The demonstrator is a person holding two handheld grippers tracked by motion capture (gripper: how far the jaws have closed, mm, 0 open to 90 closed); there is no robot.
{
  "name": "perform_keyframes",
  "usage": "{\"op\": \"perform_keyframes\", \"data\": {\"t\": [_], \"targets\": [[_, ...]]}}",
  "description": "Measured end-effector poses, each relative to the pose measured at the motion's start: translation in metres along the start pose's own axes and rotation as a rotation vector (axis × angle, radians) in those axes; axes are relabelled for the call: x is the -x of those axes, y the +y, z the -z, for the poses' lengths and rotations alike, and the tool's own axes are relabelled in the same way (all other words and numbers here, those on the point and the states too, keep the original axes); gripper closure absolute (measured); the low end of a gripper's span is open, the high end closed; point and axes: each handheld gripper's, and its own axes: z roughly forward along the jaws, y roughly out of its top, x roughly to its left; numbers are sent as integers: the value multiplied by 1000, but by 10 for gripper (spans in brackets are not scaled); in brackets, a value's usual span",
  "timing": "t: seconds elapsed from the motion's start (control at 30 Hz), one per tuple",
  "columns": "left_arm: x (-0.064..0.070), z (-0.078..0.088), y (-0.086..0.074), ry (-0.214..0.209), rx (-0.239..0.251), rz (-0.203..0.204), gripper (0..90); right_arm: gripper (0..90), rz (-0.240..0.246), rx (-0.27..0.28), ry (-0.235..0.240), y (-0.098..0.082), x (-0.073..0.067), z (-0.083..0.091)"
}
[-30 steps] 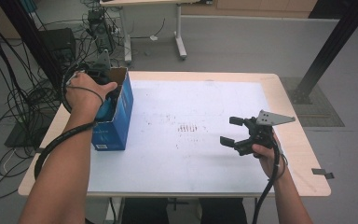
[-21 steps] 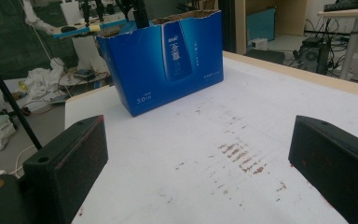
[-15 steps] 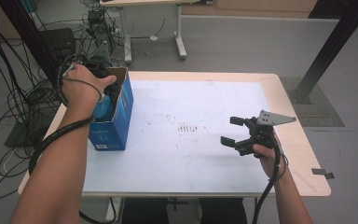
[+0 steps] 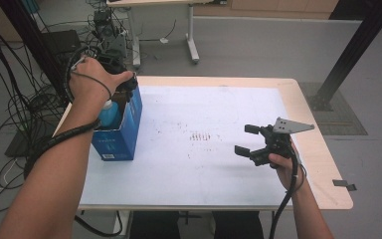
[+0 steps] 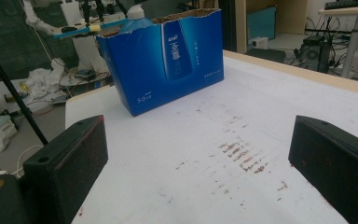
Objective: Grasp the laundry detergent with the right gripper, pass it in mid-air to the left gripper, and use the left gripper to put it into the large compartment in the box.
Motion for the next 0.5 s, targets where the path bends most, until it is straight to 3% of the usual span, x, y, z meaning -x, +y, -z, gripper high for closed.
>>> {"op": "perform_keyframes", "data": {"t": [0.2, 0.5], "targets": [[14, 5, 0, -29, 19, -68, 59, 45, 0, -4, -4, 1, 0, -1], [45, 9, 0, -70, 43, -177, 53, 45, -5, -9, -11, -1, -1, 1]]}}
